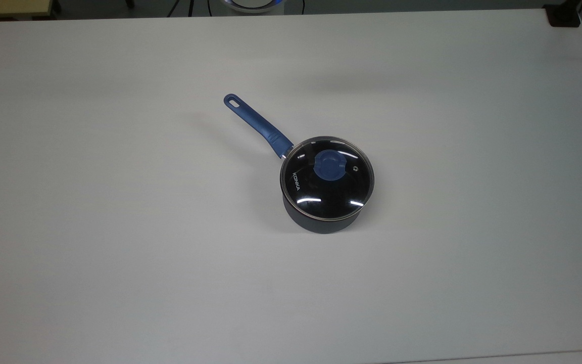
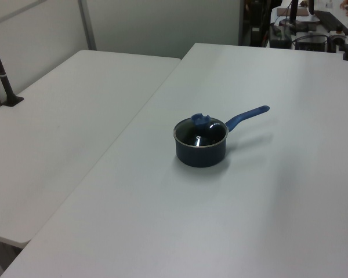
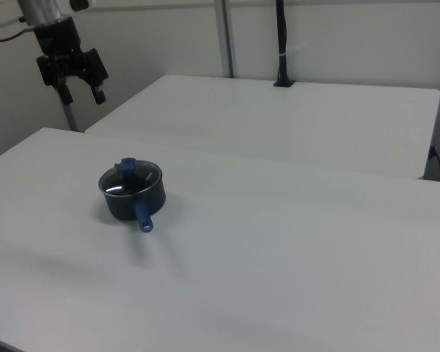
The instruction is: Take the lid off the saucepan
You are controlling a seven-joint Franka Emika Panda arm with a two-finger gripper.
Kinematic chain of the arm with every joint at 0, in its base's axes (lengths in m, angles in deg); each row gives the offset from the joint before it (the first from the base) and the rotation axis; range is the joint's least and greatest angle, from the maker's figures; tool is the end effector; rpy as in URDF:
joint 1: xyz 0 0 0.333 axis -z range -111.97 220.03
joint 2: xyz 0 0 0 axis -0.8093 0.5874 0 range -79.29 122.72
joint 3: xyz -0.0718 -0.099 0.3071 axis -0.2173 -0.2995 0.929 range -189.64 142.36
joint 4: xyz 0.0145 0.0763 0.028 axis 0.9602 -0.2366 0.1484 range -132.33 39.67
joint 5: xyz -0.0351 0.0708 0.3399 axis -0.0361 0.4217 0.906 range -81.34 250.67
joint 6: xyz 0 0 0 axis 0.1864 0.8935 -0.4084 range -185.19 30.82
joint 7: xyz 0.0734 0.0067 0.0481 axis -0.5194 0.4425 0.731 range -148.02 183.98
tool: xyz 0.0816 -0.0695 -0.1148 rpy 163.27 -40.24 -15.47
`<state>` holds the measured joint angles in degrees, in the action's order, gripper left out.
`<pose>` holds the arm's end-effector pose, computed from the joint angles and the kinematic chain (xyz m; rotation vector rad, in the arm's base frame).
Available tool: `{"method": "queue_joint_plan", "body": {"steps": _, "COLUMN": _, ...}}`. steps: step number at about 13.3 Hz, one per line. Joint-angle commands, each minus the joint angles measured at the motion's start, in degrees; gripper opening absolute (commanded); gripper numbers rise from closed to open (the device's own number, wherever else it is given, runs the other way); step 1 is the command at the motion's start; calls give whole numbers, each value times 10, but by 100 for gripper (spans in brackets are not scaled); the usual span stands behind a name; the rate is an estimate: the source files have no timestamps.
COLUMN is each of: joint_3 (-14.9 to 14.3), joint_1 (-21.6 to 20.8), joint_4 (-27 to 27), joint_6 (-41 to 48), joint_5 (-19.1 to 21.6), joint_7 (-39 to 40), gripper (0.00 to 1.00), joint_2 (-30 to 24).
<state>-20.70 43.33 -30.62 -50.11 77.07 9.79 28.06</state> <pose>0.5164 0.1002 0.6322 3.0146 0.1092 0.0172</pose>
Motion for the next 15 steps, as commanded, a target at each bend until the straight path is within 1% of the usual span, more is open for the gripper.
{"method": "queue_joint_plan", "body": {"steps": 1, "joint_3": -2, "joint_1": -3, "joint_4": -22, "joint_6": -16, "joint_5": 34, "joint_7": -1, "gripper": 100, "joint_2": -8}}
{"method": "queue_joint_plan", "body": {"steps": 3, "joint_3": -2, "joint_1": -4, "joint_4": -24, "joint_6": -16, "joint_5": 36, "joint_7": -1, "gripper": 100, "joint_2": -8}}
{"method": "queue_joint_plan", "body": {"steps": 4, "joint_3": -2, "joint_1": -1, "joint_4": -24, "joint_6": -18, "joint_5": 36, "joint_7": 1, "gripper": 100, "joint_2": 3}}
{"method": "queue_joint_plan", "body": {"steps": 5, "joint_3": -3, "joint_1": 1, "joint_4": -24, "joint_6": -29, "joint_5": 35, "joint_7": 4, "gripper": 100, "joint_2": 13}}
{"method": "queue_joint_plan", "body": {"steps": 7, "joint_3": -3, "joint_1": 4, "joint_4": -33, "joint_6": -50, "joint_5": 34, "joint_7": 2, "gripper": 100, "joint_2": 14}}
{"method": "queue_joint_plan", "body": {"steps": 9, "joint_3": -3, "joint_1": 9, "joint_4": -38, "joint_6": -44, "joint_5": 36, "joint_7": 4, "gripper": 100, "joint_2": 14}}
{"method": "queue_joint_plan", "body": {"steps": 10, "joint_3": -3, "joint_1": 9, "joint_4": -48, "joint_6": -46, "joint_5": 36, "joint_7": 4, "gripper": 100, "joint_2": 14}}
{"method": "queue_joint_plan", "body": {"steps": 15, "joint_3": -3, "joint_1": 16, "joint_4": -55, "joint_6": -43, "joint_5": 34, "joint_7": 7, "gripper": 100, "joint_2": 24}}
